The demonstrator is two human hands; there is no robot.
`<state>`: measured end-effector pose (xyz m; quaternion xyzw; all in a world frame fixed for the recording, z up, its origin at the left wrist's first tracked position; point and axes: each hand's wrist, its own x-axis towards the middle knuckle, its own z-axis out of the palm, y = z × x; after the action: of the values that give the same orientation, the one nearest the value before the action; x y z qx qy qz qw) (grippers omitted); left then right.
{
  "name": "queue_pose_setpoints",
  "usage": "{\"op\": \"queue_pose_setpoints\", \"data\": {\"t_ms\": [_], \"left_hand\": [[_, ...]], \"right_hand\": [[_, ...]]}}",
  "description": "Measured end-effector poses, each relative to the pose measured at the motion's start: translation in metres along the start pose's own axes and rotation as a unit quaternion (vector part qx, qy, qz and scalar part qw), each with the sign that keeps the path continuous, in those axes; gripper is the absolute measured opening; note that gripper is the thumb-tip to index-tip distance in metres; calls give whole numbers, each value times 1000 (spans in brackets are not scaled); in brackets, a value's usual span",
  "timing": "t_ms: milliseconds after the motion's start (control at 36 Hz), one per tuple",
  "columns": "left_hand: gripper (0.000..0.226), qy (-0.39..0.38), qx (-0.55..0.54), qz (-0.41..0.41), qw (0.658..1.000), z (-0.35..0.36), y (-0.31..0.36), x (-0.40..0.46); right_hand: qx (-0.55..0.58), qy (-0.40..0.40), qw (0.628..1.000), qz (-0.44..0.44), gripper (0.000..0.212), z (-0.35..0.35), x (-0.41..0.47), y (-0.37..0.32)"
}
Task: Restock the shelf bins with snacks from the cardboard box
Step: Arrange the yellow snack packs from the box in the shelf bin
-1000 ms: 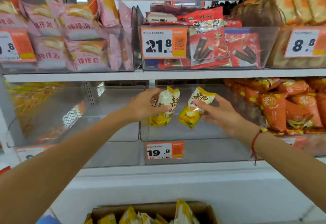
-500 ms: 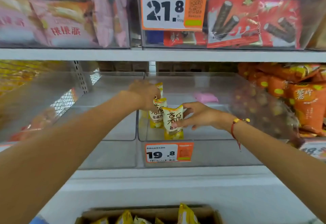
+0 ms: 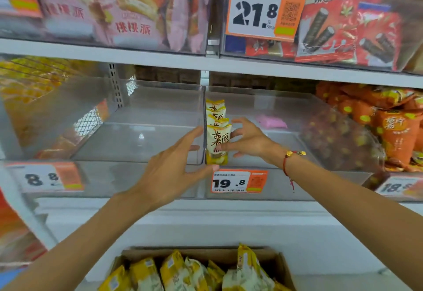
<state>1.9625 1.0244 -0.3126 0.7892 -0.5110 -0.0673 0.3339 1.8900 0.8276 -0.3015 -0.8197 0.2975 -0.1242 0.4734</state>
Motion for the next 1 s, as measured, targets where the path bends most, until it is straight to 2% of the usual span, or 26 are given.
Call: {"op": "queue_pose_setpoints", "data": {"t_ms": [56,111,222,278,361,417,500,639,778,1000], "left_hand": [[80,-12,-11,4,1000,-2,1,0],[81,-9,-27,11,1000,-2,-2,2],[84,12,-39,20,999,2,-9,4],[84,18,-42,33,998,3,-10,4],[88,19,-30,41,999,3,-12,4],[89,21,-27,43,998,4,-14,5],[90,25,-27,47,998,4,-15,7],[89,33,-37,44,998,6,-16,8],[89,38,-50,38,997,6,-14,9],[90,44,-52,36,997,6,-13,9]], "right_hand": [[3,33,999,10,92,0,2,-1],[-11,40,999,27,88,0,5,-2],[-68,-22,995,63,69,7,10,-3],[-59,-47,996,54,57,9,11,-6],[-48,-86,993,58,52,4,12,-9],[-25,-119,989,82,61,-4,13,-10],[27,-75,991,106,86,-14,15,-8],[39,-68,995,65,70,-10,15,-9],[38,-90,993,73,75,-12,17,-5],[-43,-78,994,66,84,-16,11,-5]]}}
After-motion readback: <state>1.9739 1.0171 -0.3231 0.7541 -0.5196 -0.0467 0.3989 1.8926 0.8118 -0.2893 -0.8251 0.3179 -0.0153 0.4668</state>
